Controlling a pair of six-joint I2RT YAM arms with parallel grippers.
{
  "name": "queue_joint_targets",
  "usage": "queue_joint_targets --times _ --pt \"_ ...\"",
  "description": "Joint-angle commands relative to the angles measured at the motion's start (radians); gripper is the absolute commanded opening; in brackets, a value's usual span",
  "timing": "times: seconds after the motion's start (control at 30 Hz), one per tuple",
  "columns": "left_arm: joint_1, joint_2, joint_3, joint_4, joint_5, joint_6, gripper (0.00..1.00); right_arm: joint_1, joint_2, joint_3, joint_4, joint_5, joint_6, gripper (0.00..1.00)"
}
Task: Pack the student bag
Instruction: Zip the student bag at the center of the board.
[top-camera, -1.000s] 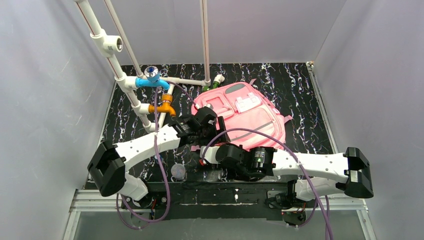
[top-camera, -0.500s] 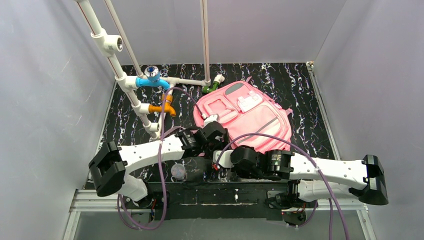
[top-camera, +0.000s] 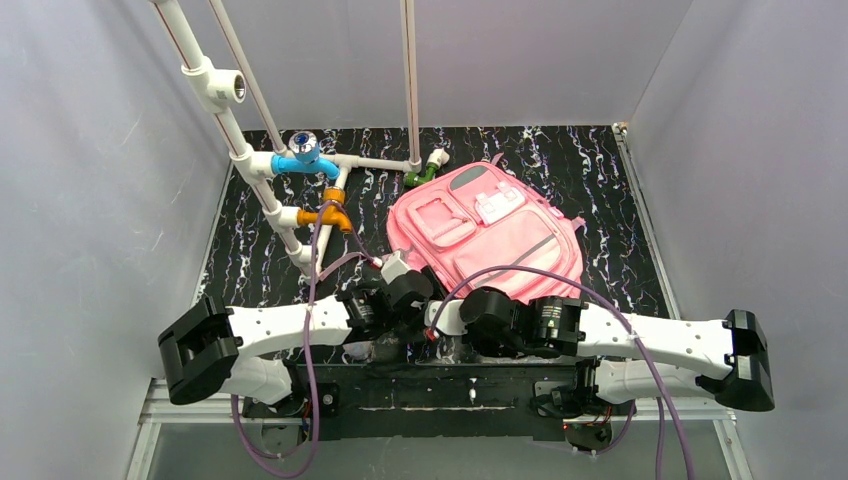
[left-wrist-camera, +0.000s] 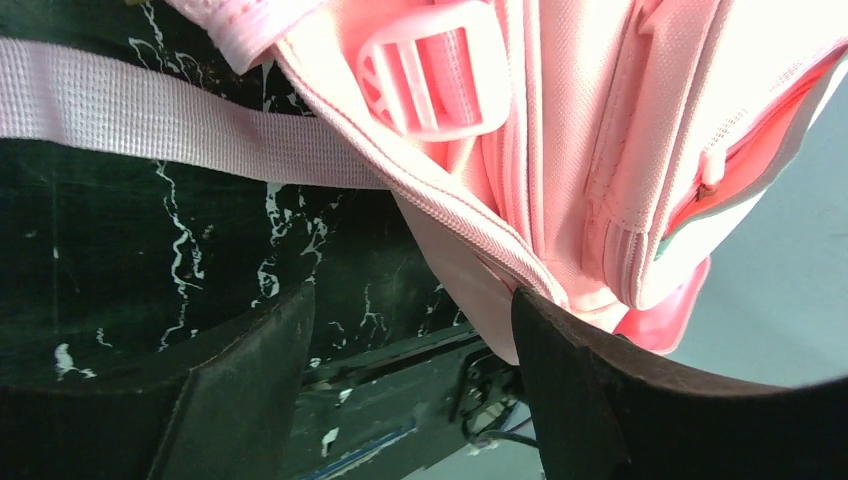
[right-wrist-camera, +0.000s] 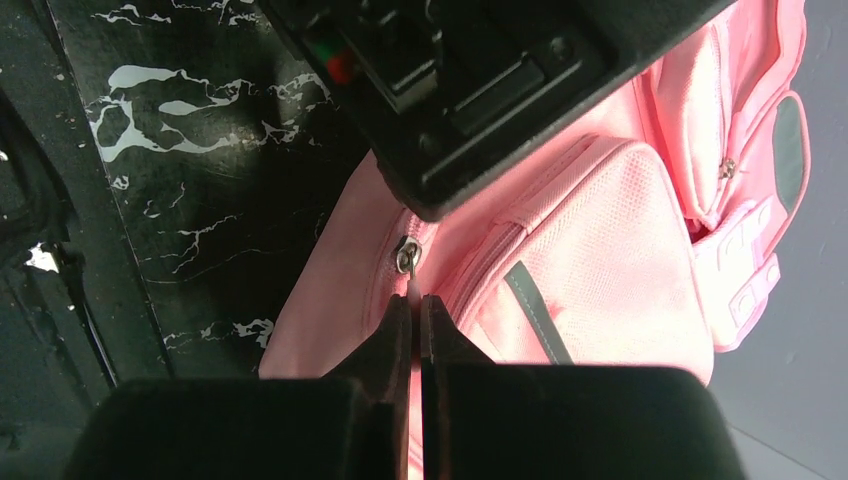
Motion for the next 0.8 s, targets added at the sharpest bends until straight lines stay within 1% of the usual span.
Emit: queue_joint_targets --times 0.0,0.1,0.17,0.2,0.27,0.37,0.4,0.47,0.53,0.6,0.63,0.67,0.7,0.73,0.77 --pt "-0.062 -0.058 -0.064 0.093 -0.191 -0.222 0.73 -0.005 0.008 0.082 0.049 -0.009 -0.069 0.01" --pt "-0.135 -0.139 -0.152 0.096 -0.345 -0.413 0.76 -0.005 -0.003 0.086 0.072 -0.016 -0.093 0.01" --pt "-0.167 -0.162 -0.17 0.096 -0.414 -0.505 0.78 -0.005 0.001 0.094 0.072 -0.022 -0.103 0.01" --pt "-0.181 -0.162 -0.168 0.096 -0.443 -0.542 0.78 -0.005 0.007 0.098 0.072 -0.024 -0.105 0.01" --pt "-0.204 -0.16 -0.153 0.096 -0.495 -0.571 0.78 -0.005 0.015 0.105 0.069 -0.029 -0.107 0.01" --pt "-0.214 -0.149 -0.146 0.098 -0.518 -0.637 0.77 -0.004 0.017 0.113 0.075 -0.037 -0.105 0.01" --pt "-0.214 -0.146 -0.134 0.103 -0.522 -0.621 0.77 -0.004 0.015 0.113 0.078 -0.036 -0.104 0.01" --pt "-0.212 -0.148 -0.084 0.087 -0.536 -0.462 0.8 -0.005 0.015 0.118 0.073 -0.034 -0.101 0.01" --pt "-0.201 -0.15 -0.039 -0.025 -0.522 -0.407 0.86 -0.005 0.007 0.119 0.069 -0.04 -0.092 0.01" --pt "-0.177 -0.148 -0.02 -0.009 -0.479 -0.276 0.87 -0.005 -0.003 0.114 0.071 -0.047 -0.087 0.01" --pt "-0.174 -0.137 0.0 -0.041 -0.461 -0.266 0.87 -0.005 -0.007 0.111 0.073 -0.047 -0.088 0.01" --pt "-0.174 -0.124 0.009 -0.037 -0.439 -0.256 0.85 -0.005 -0.009 0.108 0.074 -0.042 -0.089 0.01" --pt "-0.174 -0.107 -0.005 0.015 -0.408 -0.234 0.8 -0.005 -0.007 0.107 0.075 -0.035 -0.094 0.01" --pt "-0.175 -0.083 -0.024 0.075 -0.365 -0.244 0.76 -0.005 -0.005 0.108 0.075 -0.027 -0.098 0.01" --pt "-0.18 -0.057 -0.036 0.092 -0.332 -0.288 0.74 -0.005 -0.004 0.11 0.076 -0.022 -0.101 0.01"
